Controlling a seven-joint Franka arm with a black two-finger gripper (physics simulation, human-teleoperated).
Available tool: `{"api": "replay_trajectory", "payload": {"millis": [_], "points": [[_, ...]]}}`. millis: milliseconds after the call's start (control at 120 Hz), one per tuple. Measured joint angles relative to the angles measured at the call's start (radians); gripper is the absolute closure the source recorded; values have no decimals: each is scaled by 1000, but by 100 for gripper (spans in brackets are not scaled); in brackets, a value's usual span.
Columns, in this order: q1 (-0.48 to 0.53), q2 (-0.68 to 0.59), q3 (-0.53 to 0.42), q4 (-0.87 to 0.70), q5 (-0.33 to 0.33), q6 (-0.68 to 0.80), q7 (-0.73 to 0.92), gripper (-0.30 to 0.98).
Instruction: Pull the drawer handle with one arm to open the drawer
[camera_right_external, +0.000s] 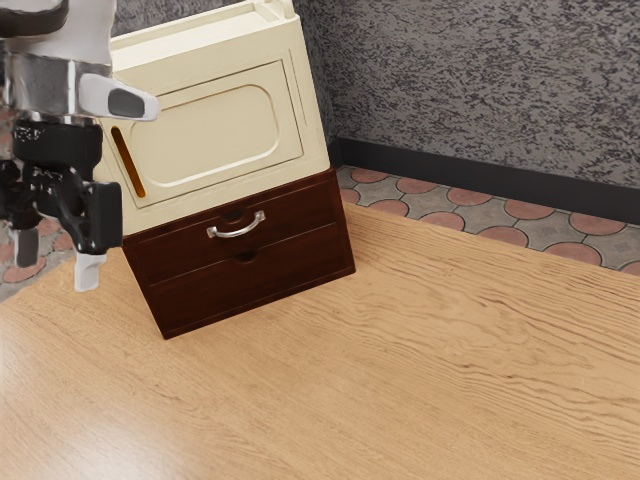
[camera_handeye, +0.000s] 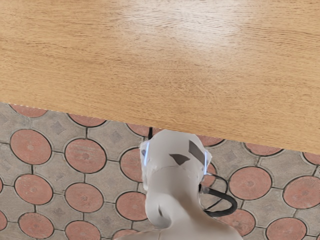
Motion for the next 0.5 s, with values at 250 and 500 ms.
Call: {"api": "replay_trajectory", "payload": {"millis": [250,500], "points": [[55,-43,-96,-103,21,412,-60,0],[21,-260,-59,-457,-33,646,-119,0]]}}
